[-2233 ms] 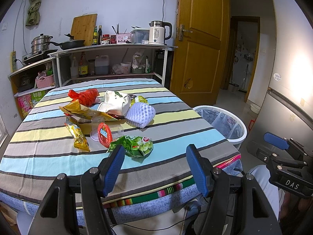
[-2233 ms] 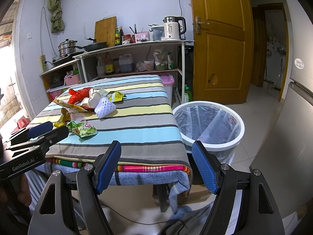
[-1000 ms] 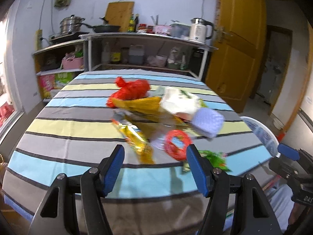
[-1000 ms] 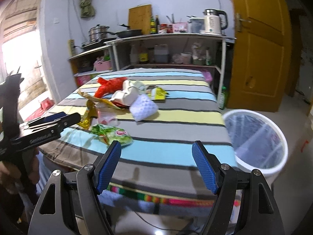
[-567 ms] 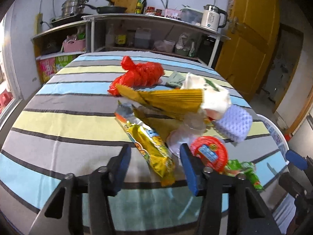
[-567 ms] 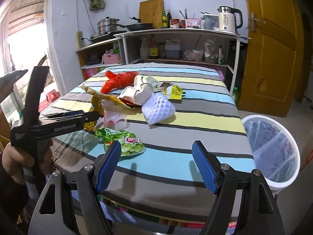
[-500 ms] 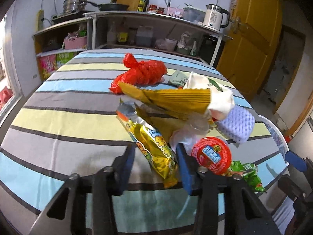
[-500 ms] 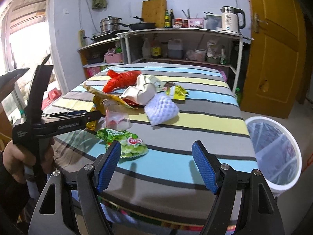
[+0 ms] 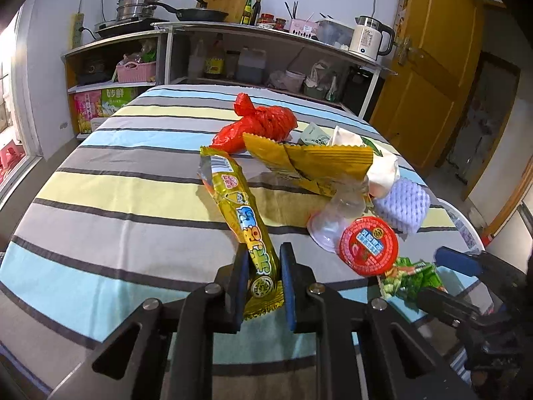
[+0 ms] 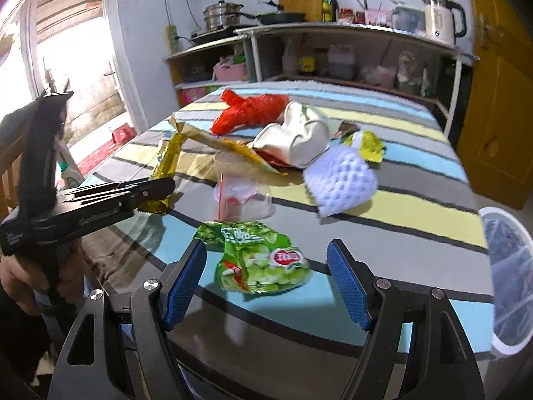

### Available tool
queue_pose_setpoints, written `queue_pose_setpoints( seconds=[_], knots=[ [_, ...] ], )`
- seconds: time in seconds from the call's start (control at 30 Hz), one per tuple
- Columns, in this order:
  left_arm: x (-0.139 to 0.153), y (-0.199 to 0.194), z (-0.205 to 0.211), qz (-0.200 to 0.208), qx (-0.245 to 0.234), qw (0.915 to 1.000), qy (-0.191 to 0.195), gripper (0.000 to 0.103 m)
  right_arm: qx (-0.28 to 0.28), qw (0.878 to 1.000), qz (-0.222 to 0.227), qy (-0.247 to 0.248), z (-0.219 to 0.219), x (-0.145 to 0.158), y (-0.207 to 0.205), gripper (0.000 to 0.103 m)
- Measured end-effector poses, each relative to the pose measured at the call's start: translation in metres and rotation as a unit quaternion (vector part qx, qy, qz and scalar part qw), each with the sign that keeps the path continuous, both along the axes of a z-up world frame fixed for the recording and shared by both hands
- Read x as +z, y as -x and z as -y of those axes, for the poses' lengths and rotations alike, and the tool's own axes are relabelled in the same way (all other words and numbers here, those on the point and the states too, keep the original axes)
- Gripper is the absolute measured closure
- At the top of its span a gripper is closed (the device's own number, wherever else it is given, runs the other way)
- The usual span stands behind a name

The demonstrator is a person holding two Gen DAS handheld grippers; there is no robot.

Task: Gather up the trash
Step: 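Carry both wrappers over the wastebasket and open both tools to drop them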

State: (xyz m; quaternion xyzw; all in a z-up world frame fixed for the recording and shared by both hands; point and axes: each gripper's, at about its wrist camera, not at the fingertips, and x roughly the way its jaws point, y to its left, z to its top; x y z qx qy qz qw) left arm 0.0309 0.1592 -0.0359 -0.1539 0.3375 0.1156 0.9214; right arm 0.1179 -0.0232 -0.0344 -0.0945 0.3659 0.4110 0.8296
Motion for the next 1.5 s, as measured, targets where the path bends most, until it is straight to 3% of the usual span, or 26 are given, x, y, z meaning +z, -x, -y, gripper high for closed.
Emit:
queue_pose_setpoints(
  seconds=[0.07,0.17,0.37,0.97,1.2,1.5],
  knots=[
    [0.001,0.004,0.0,0.003,-0.002,1.0,-0.001,0.084,0.001,1.0,-0.018,0.003,-0.003,-0.003,-0.004,0.028],
    [0.005,0.008,0.0,0.008,-0.004,1.0,-0.002,0.084,-0.002,0.999,-0.04,0.001,-0.003,-0.006,-0.009,0.045],
    [0.013,0.015,0.008,0.019,-0.011,0.9997,-0.007,0.084,-0.013,0.999,-0.04,-0.005,0.005,-0.003,-0.002,0.057],
    [0.055,0.016,0.068,0.06,-0.078,0.9946,-0.033,0.084,-0.083,0.995,-0.022,-0.054,0.078,0.022,0.002,0.061],
    [0.062,-0.018,0.119,0.069,-0.158,0.9846,-0.032,0.084,-0.145,0.987,-0.007,-0.065,0.126,0.028,-0.014,0.061],
    [0.061,-0.072,0.18,0.065,-0.254,0.9648,-0.023,0.084,-0.235,0.97,-0.002,-0.065,0.197,0.024,-0.047,0.061]
  ],
)
